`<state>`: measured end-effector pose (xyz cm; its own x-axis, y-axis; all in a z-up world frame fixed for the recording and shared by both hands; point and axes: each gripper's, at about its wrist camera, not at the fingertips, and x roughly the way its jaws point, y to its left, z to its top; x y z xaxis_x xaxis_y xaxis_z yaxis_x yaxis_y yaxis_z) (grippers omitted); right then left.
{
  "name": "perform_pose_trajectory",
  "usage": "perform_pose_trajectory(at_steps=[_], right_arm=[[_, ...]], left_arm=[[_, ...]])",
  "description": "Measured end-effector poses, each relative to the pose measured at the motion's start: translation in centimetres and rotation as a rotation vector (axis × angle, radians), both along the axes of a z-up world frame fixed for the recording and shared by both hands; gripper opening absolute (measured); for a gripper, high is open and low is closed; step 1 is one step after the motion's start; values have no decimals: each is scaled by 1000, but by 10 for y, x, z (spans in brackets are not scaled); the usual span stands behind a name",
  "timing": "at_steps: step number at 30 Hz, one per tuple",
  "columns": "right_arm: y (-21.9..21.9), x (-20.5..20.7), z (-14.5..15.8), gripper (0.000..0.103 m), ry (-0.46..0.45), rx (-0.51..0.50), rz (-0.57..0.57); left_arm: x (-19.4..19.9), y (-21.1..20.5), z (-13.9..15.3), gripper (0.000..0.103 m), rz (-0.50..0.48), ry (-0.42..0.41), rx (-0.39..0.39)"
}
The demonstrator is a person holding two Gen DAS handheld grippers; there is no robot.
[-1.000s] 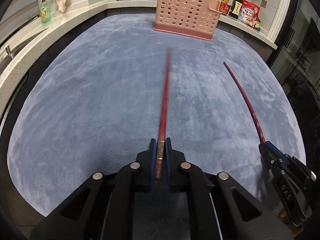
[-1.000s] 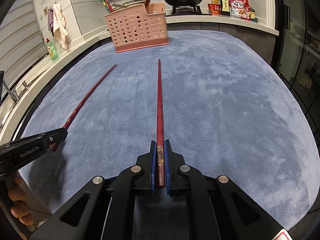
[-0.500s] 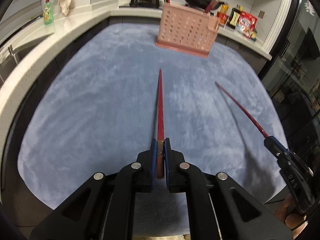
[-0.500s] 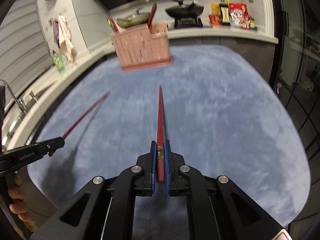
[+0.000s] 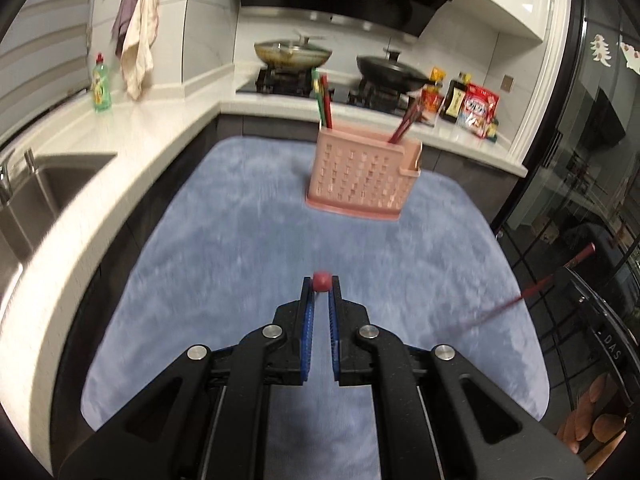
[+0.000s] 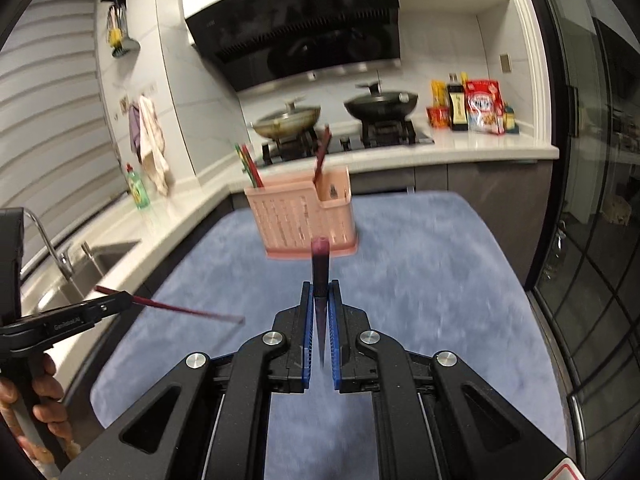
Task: Organize utensils
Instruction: 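Lift both red chopsticks and carry them above the pink basket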
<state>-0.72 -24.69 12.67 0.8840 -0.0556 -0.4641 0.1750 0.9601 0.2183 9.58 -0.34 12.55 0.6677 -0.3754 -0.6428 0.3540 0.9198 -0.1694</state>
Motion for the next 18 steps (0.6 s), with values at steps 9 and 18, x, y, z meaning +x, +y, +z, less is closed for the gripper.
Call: perform_pose_trajectory(at_steps=[9,18], right_arm=[[-8,17,38,7,-90,8,27],[-20,59,74,7,-174,32,61]], left_arm=[[29,-15,46,7,-21,-73,-49],[72,-34,95,7,-22,-170,-90]])
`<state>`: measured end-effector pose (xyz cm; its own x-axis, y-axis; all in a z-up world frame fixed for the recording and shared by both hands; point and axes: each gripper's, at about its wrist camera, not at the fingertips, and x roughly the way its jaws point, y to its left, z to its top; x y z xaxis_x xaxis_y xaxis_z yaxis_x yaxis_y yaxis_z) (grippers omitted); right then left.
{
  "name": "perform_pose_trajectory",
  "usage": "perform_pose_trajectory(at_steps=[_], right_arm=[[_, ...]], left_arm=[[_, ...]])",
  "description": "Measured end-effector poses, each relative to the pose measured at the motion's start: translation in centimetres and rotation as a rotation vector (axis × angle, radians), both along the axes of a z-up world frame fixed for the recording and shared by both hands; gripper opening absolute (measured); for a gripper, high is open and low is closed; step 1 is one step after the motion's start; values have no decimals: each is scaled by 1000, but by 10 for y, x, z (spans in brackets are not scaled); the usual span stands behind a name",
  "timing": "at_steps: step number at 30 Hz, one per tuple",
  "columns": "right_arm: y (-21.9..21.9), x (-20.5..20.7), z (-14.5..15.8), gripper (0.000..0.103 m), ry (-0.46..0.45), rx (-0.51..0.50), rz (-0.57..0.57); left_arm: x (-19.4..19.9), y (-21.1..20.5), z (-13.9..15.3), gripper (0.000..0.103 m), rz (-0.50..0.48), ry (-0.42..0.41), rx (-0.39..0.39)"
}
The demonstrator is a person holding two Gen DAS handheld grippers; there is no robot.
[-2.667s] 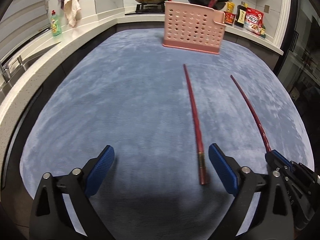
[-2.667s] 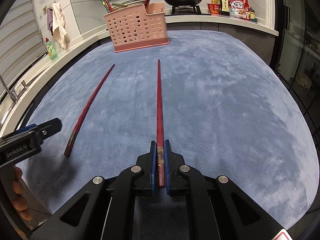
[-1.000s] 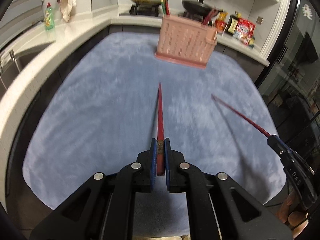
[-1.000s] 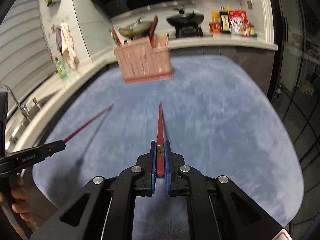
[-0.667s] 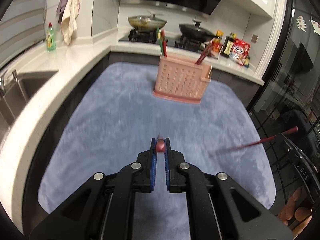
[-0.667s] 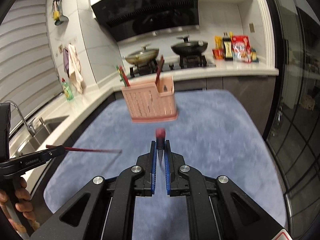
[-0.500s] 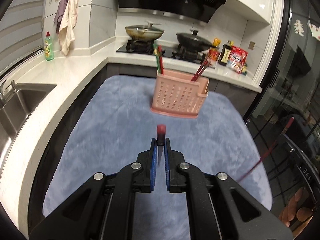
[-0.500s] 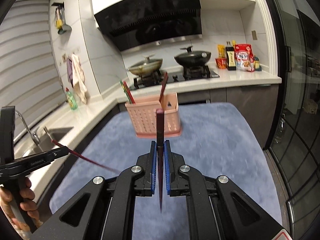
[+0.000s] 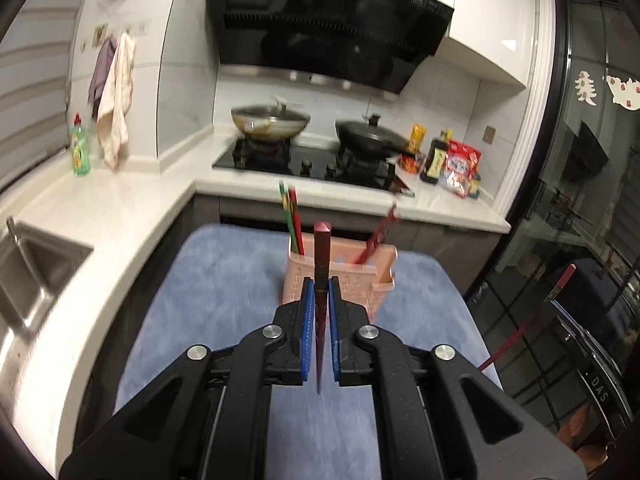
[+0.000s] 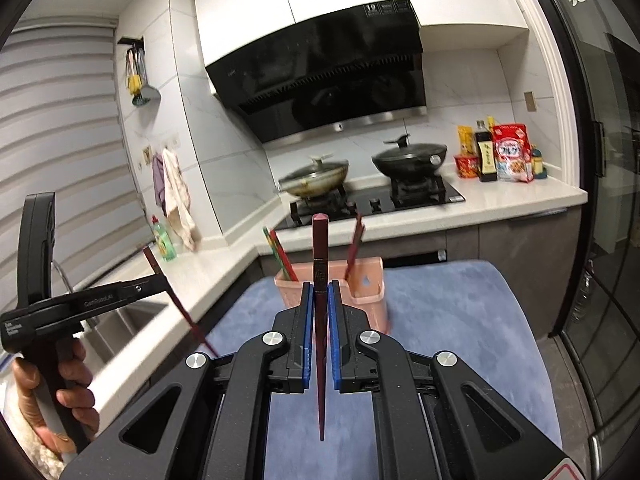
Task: Organize utensils
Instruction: 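Lift both red chopsticks and carry them above the pink basket, then lower the chopsticks into the basket and open both grippers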
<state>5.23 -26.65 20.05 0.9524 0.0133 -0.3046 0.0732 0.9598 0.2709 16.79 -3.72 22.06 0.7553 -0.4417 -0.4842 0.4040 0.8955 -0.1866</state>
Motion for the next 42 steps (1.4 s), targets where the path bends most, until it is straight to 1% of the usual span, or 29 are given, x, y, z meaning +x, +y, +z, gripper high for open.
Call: perform_pose_trajectory(at_steps=[5,7,11,15,18,23,28,33,37,42], right_arm=[[-14,45,23,7,-38,42,25],[-20,61,33,7,-60,61,30],[-28,96,51,7,-100,63,28],[-34,129,60,7,-130,66,33],[-37,152,61,7,-130,58,18],[-40,183,54,7,-109,51,0],[-44,211,33,7,-58,48,-12],[-49,228,7,7,-1,83,-14],[-46,238,-11,7,37,83,-13],[-40,247,-26,7,73,74,-6]], left_arm=[[36,-12,31,7,7,-51,-50],[50,-19,45,7,24,-88,-58],[76,-32,65,7,36,-133,-77],[96,-45,77,7,34,-166,-87],[110,-54,79,7,44,-181,-85],[132,-66,70,7,40,-169,-77],[150,-73,52,7,37,-149,-53],[168,-77,31,7,36,-106,-52],[174,-78,18,7,36,-88,-46],[181,-81,1,7,28,-45,-39]])
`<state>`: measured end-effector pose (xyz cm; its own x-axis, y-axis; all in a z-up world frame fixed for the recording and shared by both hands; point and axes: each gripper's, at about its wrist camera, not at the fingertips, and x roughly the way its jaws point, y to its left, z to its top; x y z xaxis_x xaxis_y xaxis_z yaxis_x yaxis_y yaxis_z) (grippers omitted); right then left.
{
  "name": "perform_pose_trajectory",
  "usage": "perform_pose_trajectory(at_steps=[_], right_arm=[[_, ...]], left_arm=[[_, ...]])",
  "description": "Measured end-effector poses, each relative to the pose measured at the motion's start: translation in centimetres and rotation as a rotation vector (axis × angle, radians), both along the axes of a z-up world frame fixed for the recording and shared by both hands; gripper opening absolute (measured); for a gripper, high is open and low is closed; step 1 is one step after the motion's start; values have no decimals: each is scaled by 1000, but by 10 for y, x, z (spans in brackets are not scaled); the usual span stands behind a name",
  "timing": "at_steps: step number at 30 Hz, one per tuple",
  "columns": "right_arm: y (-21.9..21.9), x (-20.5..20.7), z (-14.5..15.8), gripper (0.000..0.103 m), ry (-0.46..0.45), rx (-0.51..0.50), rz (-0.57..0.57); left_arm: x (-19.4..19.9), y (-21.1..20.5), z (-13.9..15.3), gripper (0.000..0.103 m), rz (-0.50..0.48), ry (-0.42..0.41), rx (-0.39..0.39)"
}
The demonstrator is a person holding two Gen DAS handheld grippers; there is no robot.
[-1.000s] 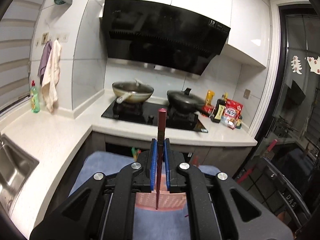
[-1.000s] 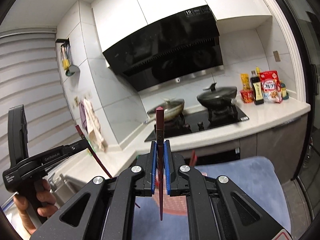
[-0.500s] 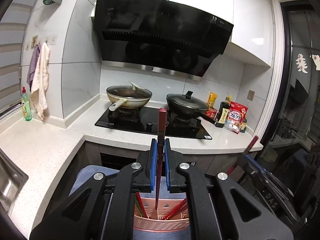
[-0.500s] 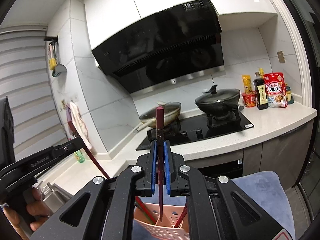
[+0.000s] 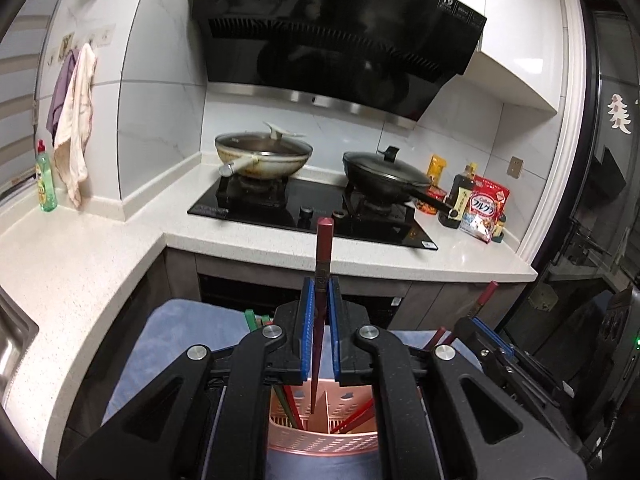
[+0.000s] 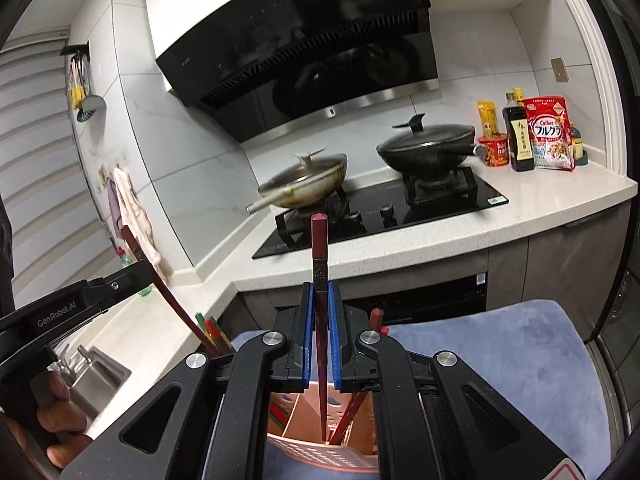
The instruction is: Organize utensils
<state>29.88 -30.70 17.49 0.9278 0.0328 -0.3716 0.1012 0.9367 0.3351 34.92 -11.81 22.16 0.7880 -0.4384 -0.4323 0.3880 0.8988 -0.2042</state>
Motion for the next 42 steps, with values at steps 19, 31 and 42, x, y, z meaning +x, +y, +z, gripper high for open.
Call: perform_pose_trajectory(at_steps=[19,31,42], right_arm=[[-4,-38,10,50,-15,-83,-47],[24,-89,6,72,57,-215,-48],[43,-135,-11,84,117,-278,-96]], left_arm=[[-29,9,-9,69,99,-46,90],[-73,17,-22,94,176,-57,213],[-110,31,-49,95,189,9,275]])
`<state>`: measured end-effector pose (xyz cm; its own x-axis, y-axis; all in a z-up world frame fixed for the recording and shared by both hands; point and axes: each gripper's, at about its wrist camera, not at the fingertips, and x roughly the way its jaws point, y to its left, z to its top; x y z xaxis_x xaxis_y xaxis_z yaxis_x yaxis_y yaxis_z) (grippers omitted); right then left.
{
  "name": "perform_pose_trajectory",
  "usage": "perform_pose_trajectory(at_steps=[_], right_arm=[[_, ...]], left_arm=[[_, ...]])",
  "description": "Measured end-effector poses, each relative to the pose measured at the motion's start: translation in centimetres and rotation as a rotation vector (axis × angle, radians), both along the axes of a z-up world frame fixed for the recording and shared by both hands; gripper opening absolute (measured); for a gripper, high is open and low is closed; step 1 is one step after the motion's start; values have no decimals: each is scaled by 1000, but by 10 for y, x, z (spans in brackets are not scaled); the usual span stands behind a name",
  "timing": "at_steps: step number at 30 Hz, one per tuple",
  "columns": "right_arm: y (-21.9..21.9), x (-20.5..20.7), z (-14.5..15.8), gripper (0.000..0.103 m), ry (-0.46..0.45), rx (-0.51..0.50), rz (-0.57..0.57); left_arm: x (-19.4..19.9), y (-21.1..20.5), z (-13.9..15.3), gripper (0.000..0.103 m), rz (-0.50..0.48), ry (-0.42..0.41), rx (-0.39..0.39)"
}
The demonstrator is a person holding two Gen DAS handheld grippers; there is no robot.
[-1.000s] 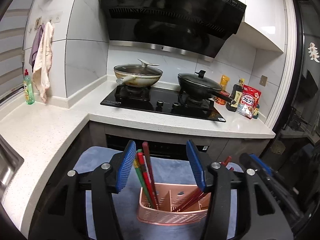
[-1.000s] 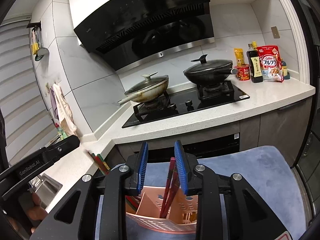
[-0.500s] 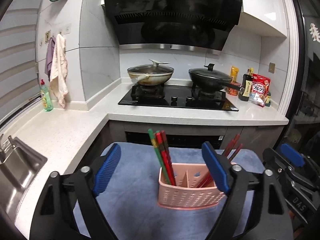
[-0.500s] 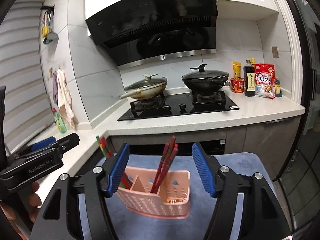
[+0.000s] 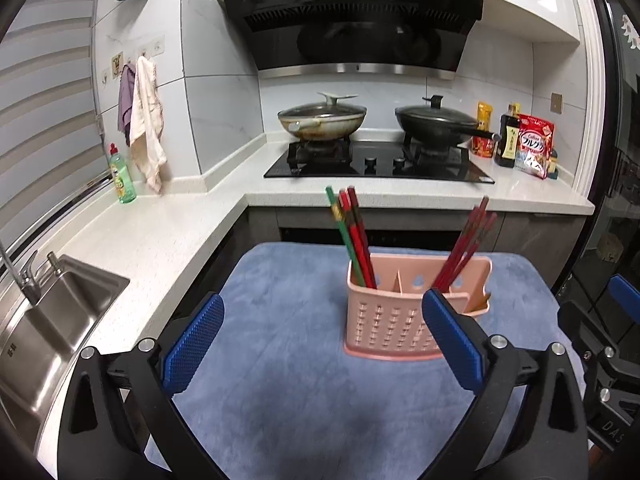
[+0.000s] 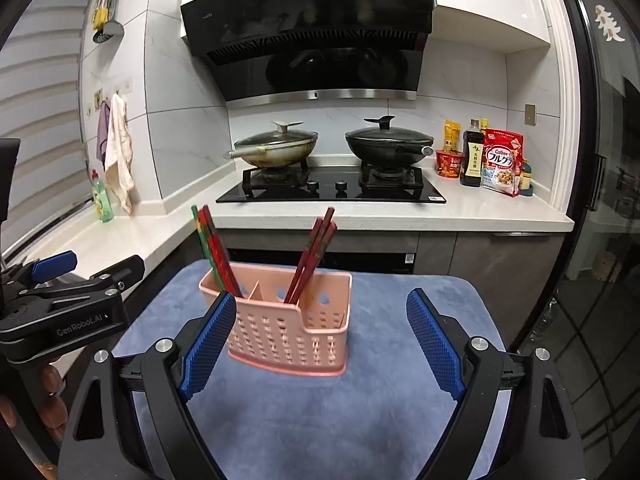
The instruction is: Organize utensils
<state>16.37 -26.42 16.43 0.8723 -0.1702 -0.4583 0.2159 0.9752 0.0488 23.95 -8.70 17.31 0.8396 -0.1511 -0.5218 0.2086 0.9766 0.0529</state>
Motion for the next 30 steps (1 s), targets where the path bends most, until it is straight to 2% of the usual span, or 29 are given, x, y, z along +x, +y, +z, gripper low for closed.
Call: perform_pose_trajectory(at_steps=[15,17,19,30], right_arm=[[11,-29,-33,85,87,40,-10],[11,-31,-40,87,108,69,2],[11,-31,-47,96,133,89,1],[16,-36,-74,96,192,98,-5]], left_arm=[[-27,20,-39,96,41,90,25],[-30,22,-46,96,48,104,28],[-33,23,-52,96,52,116,32],[-40,21,-76,96,52,165,39]])
